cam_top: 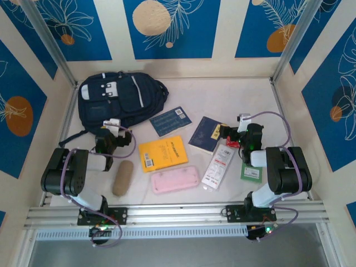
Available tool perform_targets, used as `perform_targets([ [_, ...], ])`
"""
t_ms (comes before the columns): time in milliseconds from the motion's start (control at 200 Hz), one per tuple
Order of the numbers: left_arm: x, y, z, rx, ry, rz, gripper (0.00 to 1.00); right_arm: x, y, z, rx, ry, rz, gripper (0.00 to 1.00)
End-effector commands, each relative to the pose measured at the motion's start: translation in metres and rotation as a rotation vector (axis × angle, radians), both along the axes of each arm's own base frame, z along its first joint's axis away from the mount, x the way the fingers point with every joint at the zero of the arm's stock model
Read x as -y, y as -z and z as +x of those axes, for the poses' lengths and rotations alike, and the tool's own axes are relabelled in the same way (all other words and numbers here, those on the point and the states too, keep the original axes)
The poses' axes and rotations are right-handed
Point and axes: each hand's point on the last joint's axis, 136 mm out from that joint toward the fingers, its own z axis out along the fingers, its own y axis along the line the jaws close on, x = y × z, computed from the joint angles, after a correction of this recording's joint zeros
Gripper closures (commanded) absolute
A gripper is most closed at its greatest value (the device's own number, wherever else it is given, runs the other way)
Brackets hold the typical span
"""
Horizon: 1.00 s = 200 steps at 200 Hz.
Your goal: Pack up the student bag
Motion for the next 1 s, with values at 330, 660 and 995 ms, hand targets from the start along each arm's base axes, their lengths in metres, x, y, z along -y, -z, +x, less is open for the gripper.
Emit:
perform_targets([
  [330, -0.0007, -0.0153, 0.0072, 0.048, 0.007, -0.017, 0.0, -0.0008, -0.0101, 0.0064, 0.033, -0.014, -0.014, 0.01],
  [660, -0.0006, -0.0151, 0.0075, 0.047, 0.007, -0.017, 0.0, -0.001, -0.01, 0.0064, 0.032, -0.015, -0.014, 0.01],
  [995, -0.0008, -0.0153, 0.0076, 0.048, 0.007, -0.017, 0.0, 0.0, -0.0104, 0.0058, 0.032, -0.018, -0.003, 0.01],
])
